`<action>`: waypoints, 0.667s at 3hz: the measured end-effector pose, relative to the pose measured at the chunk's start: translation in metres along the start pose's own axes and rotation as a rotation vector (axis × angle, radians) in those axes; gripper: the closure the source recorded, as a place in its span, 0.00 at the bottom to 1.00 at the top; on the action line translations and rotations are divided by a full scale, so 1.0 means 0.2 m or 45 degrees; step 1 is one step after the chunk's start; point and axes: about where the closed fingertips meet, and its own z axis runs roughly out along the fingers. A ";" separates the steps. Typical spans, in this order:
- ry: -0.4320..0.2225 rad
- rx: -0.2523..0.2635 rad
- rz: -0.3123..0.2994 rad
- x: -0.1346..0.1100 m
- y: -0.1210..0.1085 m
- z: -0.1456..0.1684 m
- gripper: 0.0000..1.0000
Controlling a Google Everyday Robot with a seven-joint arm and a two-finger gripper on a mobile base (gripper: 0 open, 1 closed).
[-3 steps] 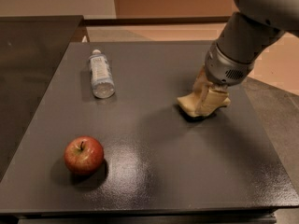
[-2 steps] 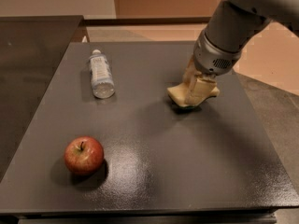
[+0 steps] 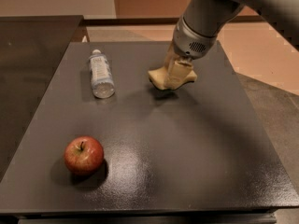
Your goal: Move sponge near blue plastic bottle
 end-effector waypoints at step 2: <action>-0.098 0.006 -0.001 -0.26 -0.17 0.09 1.00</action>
Offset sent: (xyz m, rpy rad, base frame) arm 0.0532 0.0828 0.0087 0.1077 -0.0064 0.0273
